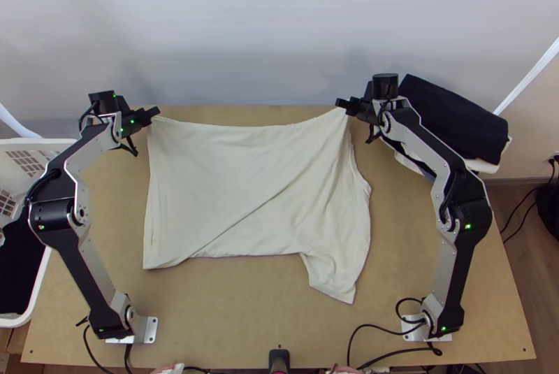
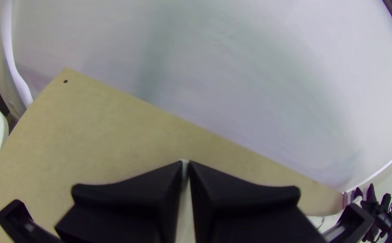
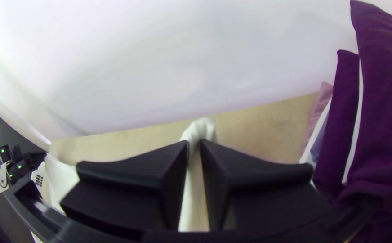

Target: Fold the t-shirt

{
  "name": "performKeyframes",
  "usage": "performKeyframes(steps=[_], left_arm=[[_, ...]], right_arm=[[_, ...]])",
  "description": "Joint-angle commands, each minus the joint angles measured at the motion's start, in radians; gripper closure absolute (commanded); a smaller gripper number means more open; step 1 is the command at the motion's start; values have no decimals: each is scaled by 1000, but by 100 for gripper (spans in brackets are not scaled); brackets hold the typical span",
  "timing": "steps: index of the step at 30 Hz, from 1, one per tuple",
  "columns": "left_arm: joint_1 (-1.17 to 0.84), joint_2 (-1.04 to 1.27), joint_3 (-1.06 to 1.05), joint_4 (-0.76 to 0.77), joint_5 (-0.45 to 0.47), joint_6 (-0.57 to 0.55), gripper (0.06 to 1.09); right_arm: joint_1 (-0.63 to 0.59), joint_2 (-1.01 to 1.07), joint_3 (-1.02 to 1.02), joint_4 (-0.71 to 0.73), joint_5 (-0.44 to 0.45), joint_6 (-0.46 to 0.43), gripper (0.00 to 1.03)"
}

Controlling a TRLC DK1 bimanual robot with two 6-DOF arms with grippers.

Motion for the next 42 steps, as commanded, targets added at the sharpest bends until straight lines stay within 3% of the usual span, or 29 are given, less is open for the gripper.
performKeyframes(steps=[1, 2, 4, 6, 10, 13, 18, 22, 24, 31, 35, 38, 42], left_arm=[[-10, 19, 64, -45, -6, -11, 27], [-11, 17, 76, -68, -6, 0, 15], [-11, -2, 80, -80, 4, 2, 10], [-5, -30, 75, -85, 7, -9, 10], [18, -99, 73, -105, 19, -11, 10], [32, -176, 70, -151, 45, -11, 10], [35, -345, -6, -200, 77, 2, 10], [38, -476, -105, -201, 102, 21, 10], [38, -536, -152, -201, 109, 28, 10], [61, -719, -298, -212, 129, 28, 10], [82, -788, -352, -229, 142, 38, 10], [87, -828, -381, -240, 151, 46, 10], [87, -865, -401, -259, 151, 48, 10]], right_arm=[[6, 34, 82, -34, 3, 39, 28], [6, 36, 100, -57, 3, 35, 18], [9, 33, 118, -93, 3, 25, 4], [16, 13, 135, -123, 3, 2, 4], [25, -81, 144, -272, 2, 40, 5], [26, -162, 146, -490, -2, 98, 5], [34, -328, 72, -829, -6, 98, 5], [34, -513, -176, -835, -35, 66, 8], [14, -591, -303, -837, -110, 55, 8], [-24, -851, -672, -820, -219, 15, 9], [-29, -937, -807, -800, -229, 14, 27], [-20, -955, -877, -778, -232, 17, 52], [-12, -956, -971, -697, -252, 17, 56]])
